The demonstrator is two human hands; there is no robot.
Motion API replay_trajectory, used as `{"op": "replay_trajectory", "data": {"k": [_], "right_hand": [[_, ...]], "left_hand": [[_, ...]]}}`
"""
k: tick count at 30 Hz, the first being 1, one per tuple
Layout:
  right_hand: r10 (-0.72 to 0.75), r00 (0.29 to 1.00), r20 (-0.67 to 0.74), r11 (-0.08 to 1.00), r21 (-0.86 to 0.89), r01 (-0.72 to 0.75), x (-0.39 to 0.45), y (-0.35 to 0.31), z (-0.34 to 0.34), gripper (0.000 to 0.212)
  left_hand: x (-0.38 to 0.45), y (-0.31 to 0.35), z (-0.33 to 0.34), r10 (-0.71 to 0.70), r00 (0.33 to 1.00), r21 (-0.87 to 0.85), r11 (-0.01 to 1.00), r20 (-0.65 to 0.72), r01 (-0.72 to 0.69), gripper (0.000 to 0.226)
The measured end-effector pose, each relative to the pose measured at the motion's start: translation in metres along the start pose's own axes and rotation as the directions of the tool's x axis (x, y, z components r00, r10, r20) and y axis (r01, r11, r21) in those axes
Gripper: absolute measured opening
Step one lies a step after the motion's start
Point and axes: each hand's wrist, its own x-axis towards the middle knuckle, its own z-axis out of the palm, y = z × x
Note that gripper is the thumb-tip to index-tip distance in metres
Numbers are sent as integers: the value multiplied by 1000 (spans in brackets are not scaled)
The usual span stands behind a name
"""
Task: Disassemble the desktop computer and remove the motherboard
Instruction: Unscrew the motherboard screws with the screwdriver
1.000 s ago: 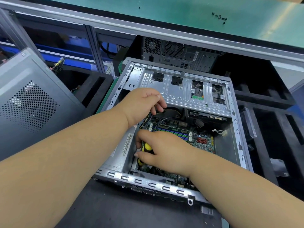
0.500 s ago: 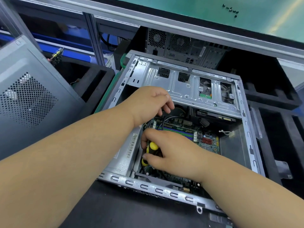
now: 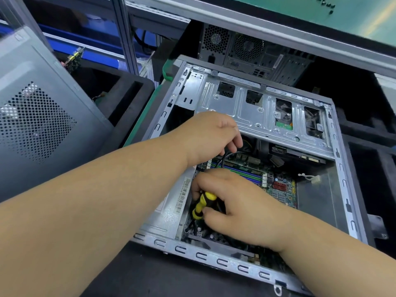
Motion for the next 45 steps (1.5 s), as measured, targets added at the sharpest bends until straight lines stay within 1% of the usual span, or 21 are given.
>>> {"op": "replay_trajectory", "data": {"k": [1, 3, 4, 6, 9, 13, 16, 19, 22, 24, 26, 27, 29, 30, 32, 34, 37, 40, 42, 45], "right_hand": [[-8, 1000, 5, 1000, -23, 9, 0, 0, 0, 22], [-31, 1000, 2, 997, -68, 31, 0, 0, 0, 17], [-28, 1000, -6, 997, -70, 27, 0, 0, 0, 16], [6, 1000, -18, 999, -34, -7, 0, -1, 0, 21], [9, 1000, -22, 999, -32, -10, -1, 1, 2, 12], [17, 999, -31, 998, -57, -19, -2, 0, 1, 23], [18, 999, -34, 992, -122, -22, -2, 1, 1, 20], [64, 998, -31, 995, -80, -66, -2, 2, 1, 28], [44, 999, -24, 998, -37, -45, -2, 2, 2, 16], [31, 999, -18, 999, -16, -31, -2, 1, 0, 21], [18, 1000, -5, 999, -33, -18, -1, 0, 0, 23], [17, 1000, -5, 998, -53, -17, -2, 0, 0, 21], [35, 999, -23, 996, -87, -36, -2, 1, 0, 17], [51, 998, -24, 995, -89, -53, -3, 1, 1, 21], [67, 998, -14, 996, -62, -68, -3, 2, 1, 22], [53, 999, -15, 998, -25, -53, -2, 1, 1, 15], [23, 1000, 1, 999, 37, -23, -1, 1, -1, 17], [7, 1000, 17, 999, 34, -7, -1, 1, -1, 21], [6, 1000, 0, 1000, 18, -6, -2, 2, 0, 17], [27, 1000, -6, 1000, 14, -27, -1, 2, 0, 20]], "left_hand": [[0, 0, 0, -2, 1000, -6, 1000, 2, 2, 31], [0, 0, 0, -4, 1000, -14, 1000, 6, 4, 31], [0, 0, 0, -4, 1000, -15, 1000, 6, 4, 31], [0, 0, 0, -3, 1000, -14, 1000, 7, 3, 31], [-1, 0, 0, -4, 1000, -10, 1000, 7, 4, 31], [-2, 1, 0, -3, 1000, -1, 1000, 0, 3, 31], [-2, 1, 0, -4, 1000, -9, 1000, -2, 4, 30], [-2, 1, 0, -3, 1000, -11, 1000, 5, 3, 30], [-2, 1, -1, -3, 1000, -1, 1000, 4, 3, 30], [-2, 1, 0, -3, 1000, 4, 1000, 3, 3, 30], [-2, 2, 0, -3, 1000, 3, 1000, 2, 3, 31], [-2, 2, 0, -3, 1000, 2, 1000, 2, 3, 31], [-2, 2, 0, -4, 1000, 0, 1000, 2, 4, 31], [-2, 2, 0, -3, 1000, -1, 1000, 3, 3, 31], [-2, 2, 0, -4, 1000, 4, 1000, 2, 4, 31], [-3, 2, 0, -3, 1000, 5, 1000, 0, 3, 31], [-3, 3, -1, 0, 1000, 6, 1000, -1, 0, 31], [-3, 2, 0, -3, 1000, 4, 1000, -4, 3, 30], [-2, 2, 0, -3, 1000, 2, 1000, -6, 3, 30], [-2, 2, 0, -3, 1000, 2, 1000, -7, 3, 30]]}}
